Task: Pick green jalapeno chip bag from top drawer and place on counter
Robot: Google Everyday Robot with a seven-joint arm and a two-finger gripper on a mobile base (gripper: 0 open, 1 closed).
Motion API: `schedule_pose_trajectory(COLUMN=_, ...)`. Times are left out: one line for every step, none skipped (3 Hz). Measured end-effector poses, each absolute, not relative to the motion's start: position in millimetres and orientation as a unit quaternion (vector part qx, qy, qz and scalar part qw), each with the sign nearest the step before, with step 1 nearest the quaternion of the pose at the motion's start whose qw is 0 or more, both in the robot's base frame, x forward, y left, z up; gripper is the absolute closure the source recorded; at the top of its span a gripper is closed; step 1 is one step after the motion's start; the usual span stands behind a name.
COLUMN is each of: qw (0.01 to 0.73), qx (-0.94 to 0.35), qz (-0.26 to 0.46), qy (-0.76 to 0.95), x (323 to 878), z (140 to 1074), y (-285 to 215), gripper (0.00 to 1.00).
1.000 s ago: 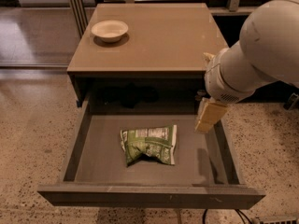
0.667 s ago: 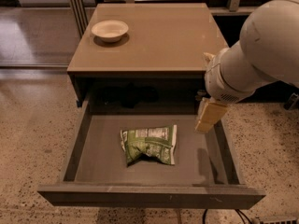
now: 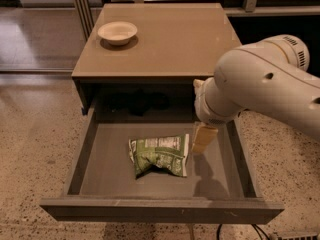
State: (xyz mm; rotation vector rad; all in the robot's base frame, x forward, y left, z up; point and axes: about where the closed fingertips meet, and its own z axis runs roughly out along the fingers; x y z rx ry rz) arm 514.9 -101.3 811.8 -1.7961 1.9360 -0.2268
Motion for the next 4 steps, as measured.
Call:
schedule_pose_trajectory(qw=0.237, qx=-0.678, qz=-0.061, qy=0.693, x=530, z=757, y=-75, gripper=0.0)
schedule_pose_trajectory(qw=0.235, qx=-0.686, qz=-0.043, qy=0.687, x=538, z=716, y=-61, gripper=0.0)
schedule_pose_trajectory(qw=0.234, qx=-0.691, qz=-0.01, qy=0.684, x=536, z=689, y=-50, gripper=0.0)
schedule_pose_trajectory(qw=0.228, qx=-0.7, qz=0.023, qy=0.677, x=530, z=670, y=-37, gripper=0.0)
